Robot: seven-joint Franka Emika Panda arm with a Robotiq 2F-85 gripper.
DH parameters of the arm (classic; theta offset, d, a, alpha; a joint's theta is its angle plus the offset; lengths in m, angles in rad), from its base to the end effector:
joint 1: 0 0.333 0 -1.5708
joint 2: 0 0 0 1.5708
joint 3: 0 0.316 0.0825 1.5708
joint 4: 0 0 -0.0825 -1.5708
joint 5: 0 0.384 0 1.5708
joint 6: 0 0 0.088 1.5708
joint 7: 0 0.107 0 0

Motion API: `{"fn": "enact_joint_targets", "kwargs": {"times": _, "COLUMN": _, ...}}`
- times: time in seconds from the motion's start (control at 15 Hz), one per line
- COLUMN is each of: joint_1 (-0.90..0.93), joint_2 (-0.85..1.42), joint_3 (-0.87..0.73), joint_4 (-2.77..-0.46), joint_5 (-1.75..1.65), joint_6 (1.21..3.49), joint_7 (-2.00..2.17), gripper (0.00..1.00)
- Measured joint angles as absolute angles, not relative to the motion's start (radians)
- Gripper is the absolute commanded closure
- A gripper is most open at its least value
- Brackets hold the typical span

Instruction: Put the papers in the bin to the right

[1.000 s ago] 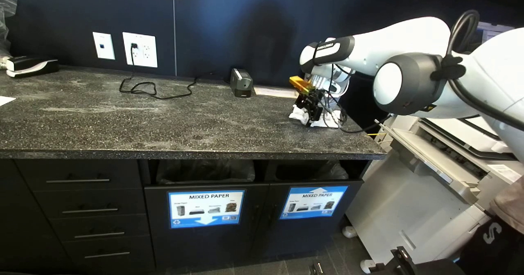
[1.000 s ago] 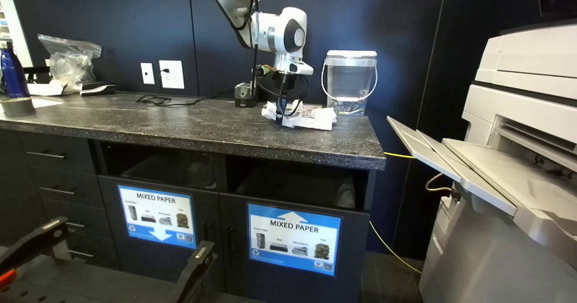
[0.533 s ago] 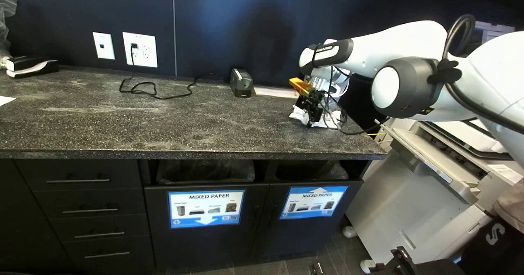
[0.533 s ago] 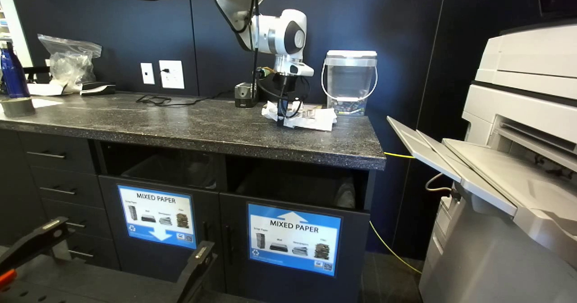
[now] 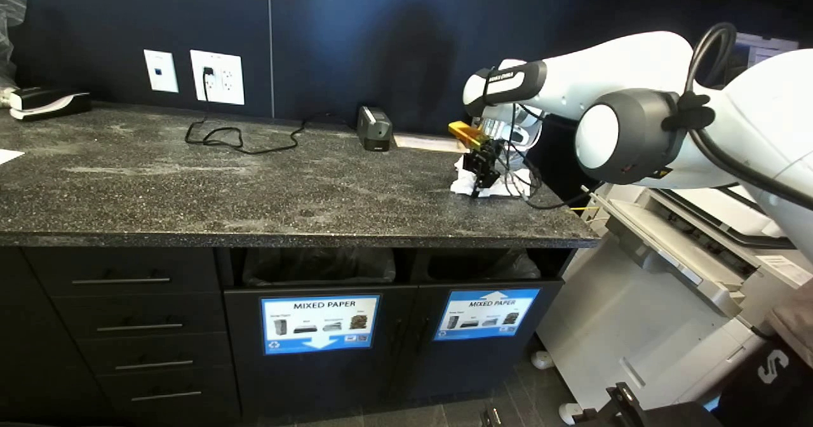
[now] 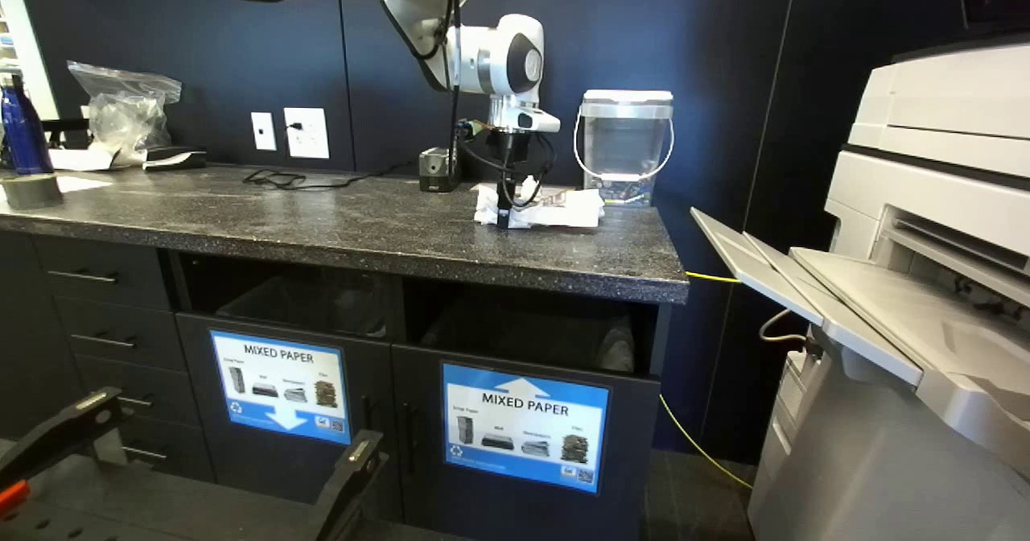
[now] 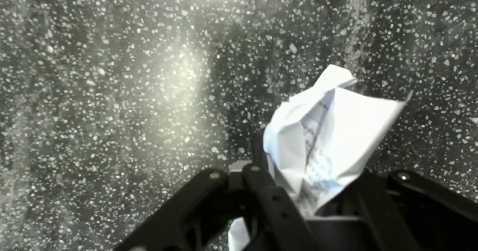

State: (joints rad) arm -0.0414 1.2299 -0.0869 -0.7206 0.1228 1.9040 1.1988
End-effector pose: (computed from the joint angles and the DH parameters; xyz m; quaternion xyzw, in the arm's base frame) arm 0.7937 -0.0593 0.1854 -0.7916 0.6105 0.0272 0.0024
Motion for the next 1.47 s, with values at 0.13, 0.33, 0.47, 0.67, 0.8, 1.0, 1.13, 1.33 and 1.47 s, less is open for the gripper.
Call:
{"fn": "enact_joint_targets", "kwargs": {"times": 0.13, "joint_1": -0.041, "joint_2": 1.230, "joint_3": -0.087, "joint_4": -0.716, "joint_5": 0.118, "joint_6": 1.899, "joint_7": 1.195, "gripper": 0.90}}
{"fn": "enact_joint_targets", "kwargs": {"times": 0.33, "joint_1": -0.039, "joint_2": 1.230, "joint_3": -0.088, "joint_4": -0.712, "joint_5": 0.100, "joint_6": 1.892, "joint_7": 1.175, "gripper": 0.89}}
{"fn": "enact_joint_targets", "kwargs": {"times": 0.47, "joint_1": -0.035, "joint_2": 1.230, "joint_3": -0.088, "joint_4": -0.712, "joint_5": 0.083, "joint_6": 1.892, "joint_7": 1.116, "gripper": 0.88}}
{"fn": "enact_joint_targets", "kwargs": {"times": 0.67, "joint_1": -0.026, "joint_2": 1.229, "joint_3": -0.086, "joint_4": -0.714, "joint_5": 0.049, "joint_6": 1.892, "joint_7": 0.983, "gripper": 0.90}}
{"fn": "enact_joint_targets", "kwargs": {"times": 0.8, "joint_1": -0.023, "joint_2": 1.226, "joint_3": -0.085, "joint_4": -0.719, "joint_5": 0.038, "joint_6": 1.893, "joint_7": 0.885, "gripper": 0.90}}
{"fn": "enact_joint_targets", "kwargs": {"times": 1.0, "joint_1": -0.021, "joint_2": 1.203, "joint_3": -0.088, "joint_4": -0.761, "joint_5": 0.017, "joint_6": 1.893, "joint_7": 0.793, "gripper": 0.89}}
{"fn": "enact_joint_targets", "kwargs": {"times": 1.13, "joint_1": -0.017, "joint_2": 1.164, "joint_3": -0.103, "joint_4": -0.831, "joint_5": -0.002, "joint_6": 1.893, "joint_7": 0.790, "gripper": 0.90}}
{"fn": "enact_joint_targets", "kwargs": {"times": 1.33, "joint_1": -0.015, "joint_2": 1.091, "joint_3": -0.115, "joint_4": -0.961, "joint_5": -0.015, "joint_6": 1.893, "joint_7": 0.783, "gripper": 0.89}}
{"fn": "enact_joint_targets", "kwargs": {"times": 1.47, "joint_1": -0.012, "joint_2": 1.043, "joint_3": -0.113, "joint_4": -1.045, "joint_5": -0.015, "joint_6": 1.898, "joint_7": 0.752, "gripper": 0.88}}
